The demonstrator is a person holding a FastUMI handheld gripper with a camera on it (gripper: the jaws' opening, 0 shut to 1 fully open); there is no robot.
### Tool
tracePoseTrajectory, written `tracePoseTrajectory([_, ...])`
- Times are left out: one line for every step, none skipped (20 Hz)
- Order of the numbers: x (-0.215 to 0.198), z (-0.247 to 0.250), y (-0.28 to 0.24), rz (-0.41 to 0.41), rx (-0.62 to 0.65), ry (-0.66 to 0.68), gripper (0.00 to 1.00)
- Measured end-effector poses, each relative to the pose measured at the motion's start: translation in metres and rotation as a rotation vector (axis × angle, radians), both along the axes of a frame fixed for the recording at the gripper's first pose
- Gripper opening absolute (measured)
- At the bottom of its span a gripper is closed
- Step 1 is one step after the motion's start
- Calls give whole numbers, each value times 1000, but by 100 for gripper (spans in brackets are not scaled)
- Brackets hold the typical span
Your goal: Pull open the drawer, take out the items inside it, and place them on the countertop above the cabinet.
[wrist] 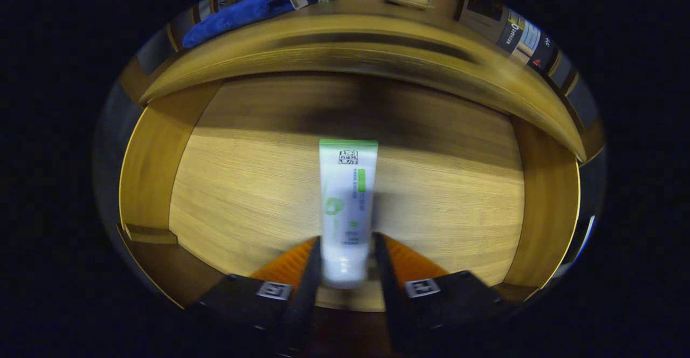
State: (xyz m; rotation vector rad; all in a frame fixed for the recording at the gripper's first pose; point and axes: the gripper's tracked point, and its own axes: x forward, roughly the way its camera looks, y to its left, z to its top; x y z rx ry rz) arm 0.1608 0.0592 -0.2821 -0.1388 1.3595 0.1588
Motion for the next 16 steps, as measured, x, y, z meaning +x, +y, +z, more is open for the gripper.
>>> tracePoseTrajectory([0,-3,-1,5,-3,-1,53])
tracePoseTrajectory([3,-3,0,2,3,-15,48])
tracePoseTrajectory([3,-2,-1,-2,5,-22,48])
tracePoseTrajectory([3,0,0,-5,15,-24,44])
tracePoseTrajectory([3,3,1,-8,31,-21,44])
tracePoseTrajectory([2,7,-1,-4,41,-21,44])
tracePoseTrajectory([4,13,-2,3,46,-34,44])
tracePoseTrajectory([3,18,-2,14,50,-44,44])
tracePoseTrajectory([2,26,-2,25,60,-50,44])
tracePoseTrajectory([1,33,-3,31,76,-52,44])
tracePoseTrajectory([2,38,-4,34,94,-56,44])
tracePoseTrajectory([4,38,-5,40,112,-63,44])
tracePoseTrajectory([5,45,-7,55,127,-68,44])
tracePoseTrajectory([3,50,-9,68,141,-80,44])
tracePoseTrajectory([4,57,-12,75,154,-94,44])
tracePoseTrajectory([4,65,-14,84,170,-106,44])
